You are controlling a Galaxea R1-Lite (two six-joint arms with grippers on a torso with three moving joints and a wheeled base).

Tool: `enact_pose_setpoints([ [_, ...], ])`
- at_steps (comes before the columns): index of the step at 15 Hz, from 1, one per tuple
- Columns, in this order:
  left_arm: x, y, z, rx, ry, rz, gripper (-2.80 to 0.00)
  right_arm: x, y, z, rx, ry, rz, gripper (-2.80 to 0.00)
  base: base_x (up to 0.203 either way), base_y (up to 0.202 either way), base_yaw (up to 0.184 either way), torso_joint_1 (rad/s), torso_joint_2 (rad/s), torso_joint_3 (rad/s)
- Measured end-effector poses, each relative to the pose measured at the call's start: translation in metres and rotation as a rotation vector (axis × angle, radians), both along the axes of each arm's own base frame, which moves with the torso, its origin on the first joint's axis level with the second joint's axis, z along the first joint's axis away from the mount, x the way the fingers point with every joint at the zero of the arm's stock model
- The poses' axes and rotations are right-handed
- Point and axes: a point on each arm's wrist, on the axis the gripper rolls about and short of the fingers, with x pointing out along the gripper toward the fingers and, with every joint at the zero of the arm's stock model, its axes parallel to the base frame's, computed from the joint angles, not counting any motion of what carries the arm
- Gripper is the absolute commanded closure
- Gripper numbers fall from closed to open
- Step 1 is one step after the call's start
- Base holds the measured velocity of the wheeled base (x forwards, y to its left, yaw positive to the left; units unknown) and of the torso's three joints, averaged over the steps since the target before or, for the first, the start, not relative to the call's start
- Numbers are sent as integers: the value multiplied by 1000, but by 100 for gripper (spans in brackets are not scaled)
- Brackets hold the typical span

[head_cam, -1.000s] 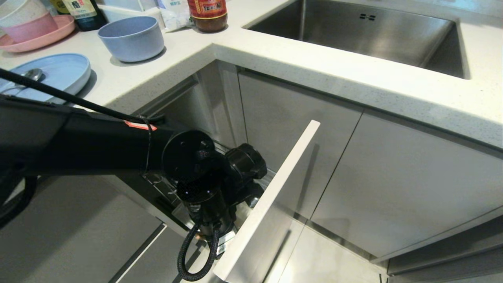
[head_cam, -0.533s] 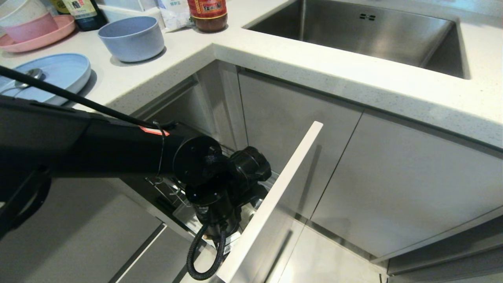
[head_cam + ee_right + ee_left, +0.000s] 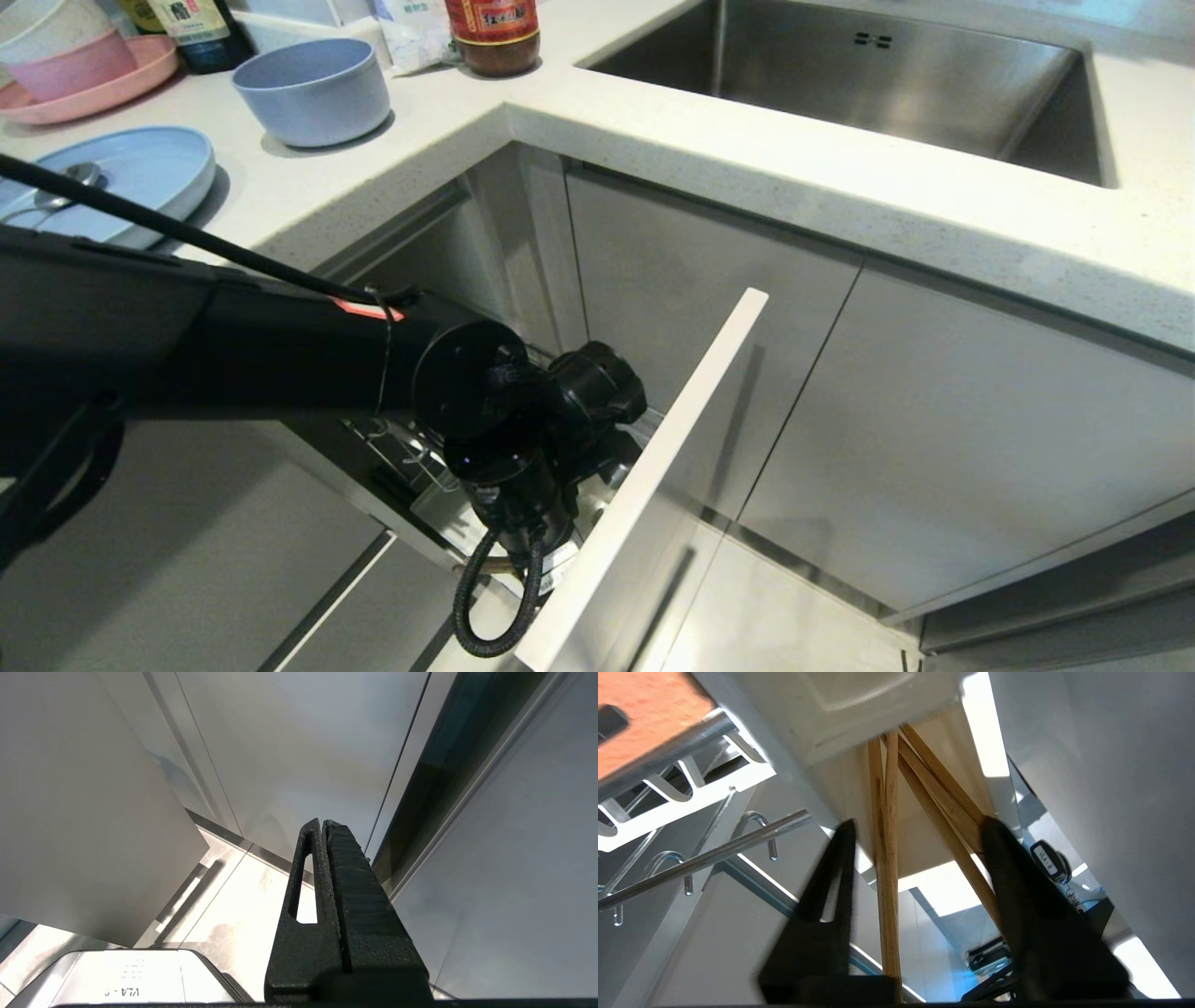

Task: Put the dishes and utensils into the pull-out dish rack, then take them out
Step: Pick up the chopsticks and place it in the cupboard, then pick up the spoon and place it in the cupboard

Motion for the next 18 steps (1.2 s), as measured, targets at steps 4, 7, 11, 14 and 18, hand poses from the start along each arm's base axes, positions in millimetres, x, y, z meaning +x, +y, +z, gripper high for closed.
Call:
enact_pose_setpoints([
  [4,0,-1,11,-48,-30,44,-280,0,0,0,0,0,0,0,0,0,0,0,0,0],
  [7,-4,4,27,-90,-76,86,-280,0,0,0,0,0,0,0,0,0,0,0,0,0],
  [11,-16,16,57,-152,-177,179,0,0,0,0,1,-1,0,0,0,0,0,0,0,0],
  [14,-30,32,82,-219,-262,264,0,0,0,0,0,0,0,0,0,0,0,0,0,0],
  [18,-48,53,114,-405,-333,474,0,0,0,0,0,-1,0,0,0,0,0,0,0,0],
])
